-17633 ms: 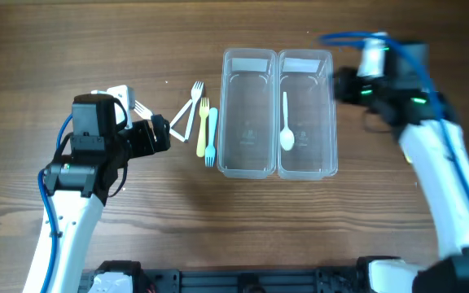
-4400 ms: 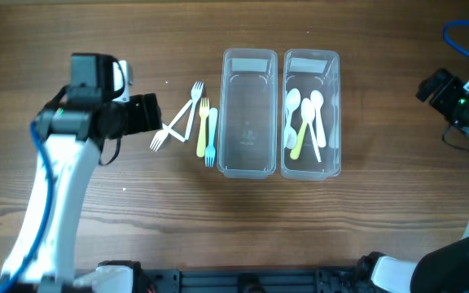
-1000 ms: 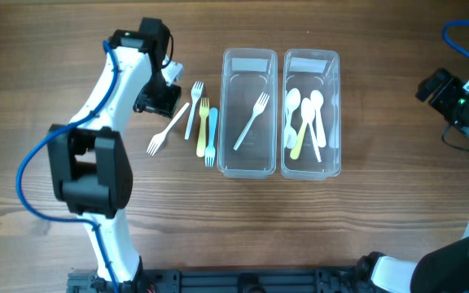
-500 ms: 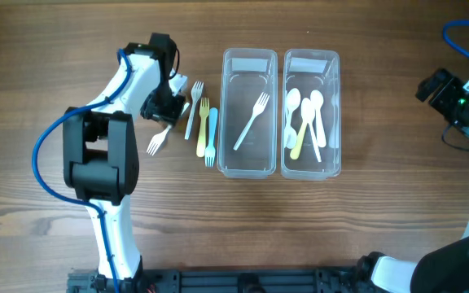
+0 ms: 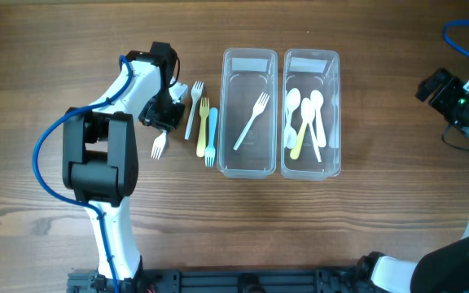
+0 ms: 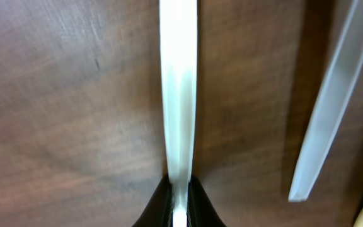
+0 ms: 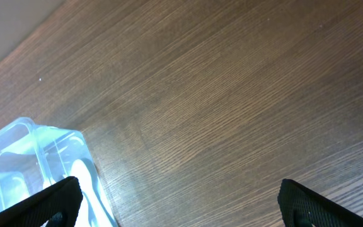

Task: Pack container
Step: 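Grasp another white fork with the left gripper, then place the white fork into the left tray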

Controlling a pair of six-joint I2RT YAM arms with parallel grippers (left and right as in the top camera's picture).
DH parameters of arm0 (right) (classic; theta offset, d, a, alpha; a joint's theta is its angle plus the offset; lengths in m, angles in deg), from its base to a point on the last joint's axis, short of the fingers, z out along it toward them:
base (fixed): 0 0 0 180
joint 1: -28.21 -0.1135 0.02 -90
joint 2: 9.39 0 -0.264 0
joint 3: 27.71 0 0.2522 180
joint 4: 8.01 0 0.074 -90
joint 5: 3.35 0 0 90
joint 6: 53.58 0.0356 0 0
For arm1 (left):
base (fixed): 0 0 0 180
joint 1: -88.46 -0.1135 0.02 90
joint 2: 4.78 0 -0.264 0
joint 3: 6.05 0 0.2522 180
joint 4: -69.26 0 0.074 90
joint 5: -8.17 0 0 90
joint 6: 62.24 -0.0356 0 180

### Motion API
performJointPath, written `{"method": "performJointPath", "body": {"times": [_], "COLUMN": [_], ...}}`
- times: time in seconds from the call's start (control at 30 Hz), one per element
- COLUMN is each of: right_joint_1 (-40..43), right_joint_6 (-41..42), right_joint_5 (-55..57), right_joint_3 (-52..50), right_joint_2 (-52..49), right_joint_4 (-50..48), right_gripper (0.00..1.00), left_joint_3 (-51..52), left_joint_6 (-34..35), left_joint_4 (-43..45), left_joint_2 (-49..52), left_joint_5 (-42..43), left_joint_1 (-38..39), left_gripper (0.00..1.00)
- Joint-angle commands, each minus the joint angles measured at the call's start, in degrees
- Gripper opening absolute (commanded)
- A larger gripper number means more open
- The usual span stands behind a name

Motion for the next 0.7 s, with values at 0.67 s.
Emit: {"method": "performJointPath", "body": {"times": [0.67], "right_joint_1": [-0.13], "right_joint_6": [0.83], "right_joint_5": [-0.24], "right_joint_3": [0.76], "right_joint_2": [0.31], "right_joint_4": [-0.15], "right_gripper": [1.00], "left_joint_3": [-15.02], "left_joint_6": [27.08], "left_joint_4": [1.55], "left_joint_2": [-10.10], "left_joint_5": [7.98], "left_joint_1": [23.19], "left_gripper": [0.04]}}
